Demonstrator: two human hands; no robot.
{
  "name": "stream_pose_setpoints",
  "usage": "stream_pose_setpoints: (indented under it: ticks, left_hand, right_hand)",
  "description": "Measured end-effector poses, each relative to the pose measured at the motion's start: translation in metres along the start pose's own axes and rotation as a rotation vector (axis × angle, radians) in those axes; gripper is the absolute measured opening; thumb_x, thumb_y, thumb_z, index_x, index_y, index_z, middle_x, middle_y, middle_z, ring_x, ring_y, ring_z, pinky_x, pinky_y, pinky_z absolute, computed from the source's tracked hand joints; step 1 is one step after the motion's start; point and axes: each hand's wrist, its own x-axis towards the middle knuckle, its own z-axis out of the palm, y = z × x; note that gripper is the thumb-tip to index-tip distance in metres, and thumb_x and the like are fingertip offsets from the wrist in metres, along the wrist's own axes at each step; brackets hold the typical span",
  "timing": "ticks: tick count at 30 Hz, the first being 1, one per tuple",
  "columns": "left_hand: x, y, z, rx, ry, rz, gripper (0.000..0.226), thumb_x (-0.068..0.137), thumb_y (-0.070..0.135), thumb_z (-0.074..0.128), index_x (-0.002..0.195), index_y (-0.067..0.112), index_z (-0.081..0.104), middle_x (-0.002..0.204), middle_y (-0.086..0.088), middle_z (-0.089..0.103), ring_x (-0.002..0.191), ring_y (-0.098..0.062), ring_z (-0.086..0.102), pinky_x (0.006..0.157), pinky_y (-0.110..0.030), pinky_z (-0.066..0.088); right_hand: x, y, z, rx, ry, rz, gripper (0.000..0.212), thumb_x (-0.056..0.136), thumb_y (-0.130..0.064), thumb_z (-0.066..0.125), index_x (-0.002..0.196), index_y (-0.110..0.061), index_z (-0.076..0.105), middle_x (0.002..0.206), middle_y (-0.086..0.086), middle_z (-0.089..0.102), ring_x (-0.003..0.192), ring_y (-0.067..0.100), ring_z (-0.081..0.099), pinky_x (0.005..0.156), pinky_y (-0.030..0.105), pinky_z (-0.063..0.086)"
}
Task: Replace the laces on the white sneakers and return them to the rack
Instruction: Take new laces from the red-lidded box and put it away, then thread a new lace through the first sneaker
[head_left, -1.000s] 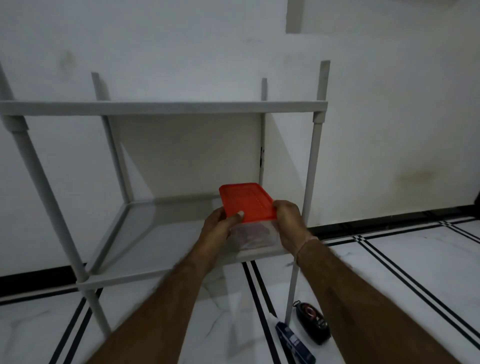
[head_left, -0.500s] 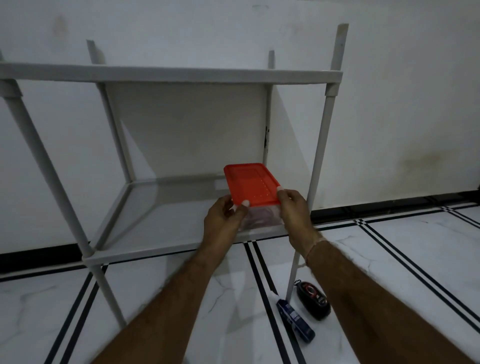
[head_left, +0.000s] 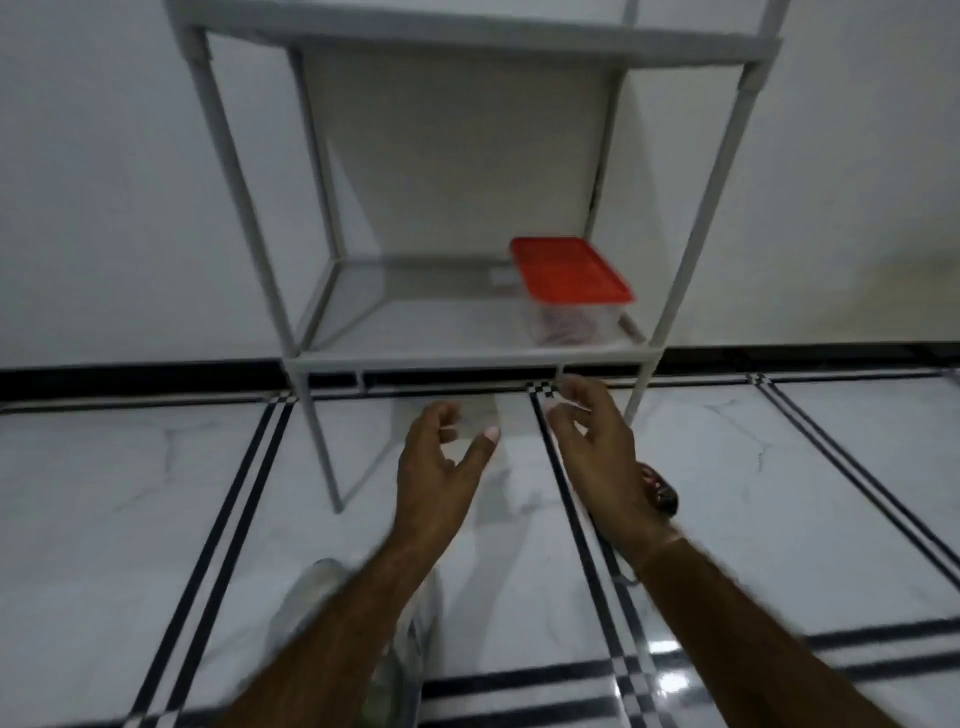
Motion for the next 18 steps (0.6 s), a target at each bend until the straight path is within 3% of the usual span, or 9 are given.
stream_pose_setpoints:
  ticks: [4,6,8,9,12,15,18]
  left_hand:
    - [-0.075,-0.074,-0.043,0.189,0.031,-0.182,0.057,0.088,0.047,0.072,0.137,0.026,0.053,0.133,0.008,0.058,0.119,-0.011,0.055,0.103,-0.037,0.049]
    - [-0.106,-0.102,-0.06,0.303,0.001,-0.248,0.06,0.09,0.051,0.069,0.14,0.024,0.051,0.133,0.009,0.056,0.121,-0.013,0.054,0.108,-0.037,0.045]
    - [-0.13,-0.126,-0.075,0.41,-0.062,-0.301,0.043,0.094,0.047,0.065,0.129,0.023,0.055,0.118,0.011,0.063,0.108,-0.01,0.061,0.098,-0.025,0.051]
    - [-0.139,-0.136,-0.081,0.473,-0.088,-0.315,0.035,0.096,0.038,0.066,0.124,0.02,0.056,0.114,0.007,0.065,0.104,-0.011,0.063,0.092,-0.019,0.05]
    - [-0.146,-0.15,-0.085,0.619,-0.122,-0.316,0.037,0.097,0.022,0.063,0.131,0.011,0.057,0.12,-0.007,0.067,0.108,-0.024,0.064,0.093,-0.034,0.052]
    - [-0.142,-0.15,-0.079,0.587,-0.122,-0.434,0.018,0.1,0.021,0.06,0.115,0.014,0.065,0.1,-0.001,0.071,0.091,-0.017,0.067,0.085,-0.03,0.056]
    - [-0.142,-0.15,-0.067,0.56,-0.095,-0.438,0.005,0.096,0.016,0.066,0.092,0.02,0.066,0.08,0.011,0.067,0.078,-0.01,0.067,0.07,-0.016,0.05]
  right_hand:
    - [-0.102,0.048,0.037,-0.059,-0.357,0.147,0.04,0.093,-0.028,0.073,0.13,-0.023,0.058,0.129,-0.007,0.062,0.109,0.007,0.065,0.081,0.008,0.049]
    - [-0.146,0.073,0.054,-0.181,-0.51,0.203,0.054,0.088,-0.036,0.078,0.136,-0.026,0.054,0.13,-0.01,0.058,0.112,0.012,0.063,0.089,0.016,0.051]
    - [-0.182,0.091,0.07,-0.198,-0.609,0.293,0.052,0.085,-0.042,0.079,0.129,-0.034,0.052,0.116,-0.019,0.056,0.107,0.009,0.06,0.091,0.021,0.05]
    - [-0.196,0.098,0.076,-0.172,-0.625,0.331,0.045,0.085,-0.042,0.08,0.119,-0.04,0.05,0.107,-0.025,0.055,0.102,0.006,0.06,0.088,0.018,0.05]
    - [-0.214,0.116,0.091,-0.2,-0.562,0.336,0.038,0.085,-0.044,0.079,0.108,-0.044,0.049,0.1,-0.023,0.059,0.097,0.003,0.064,0.084,0.017,0.053]
    - [-0.218,0.13,0.101,-0.259,-0.538,0.354,0.032,0.087,-0.049,0.074,0.107,-0.027,0.065,0.099,-0.01,0.072,0.091,0.007,0.07,0.08,0.028,0.059]
    - [-0.21,0.138,0.094,-0.29,-0.483,0.375,0.024,0.092,-0.033,0.072,0.109,-0.017,0.069,0.098,-0.002,0.075,0.086,0.01,0.07,0.072,0.017,0.055]
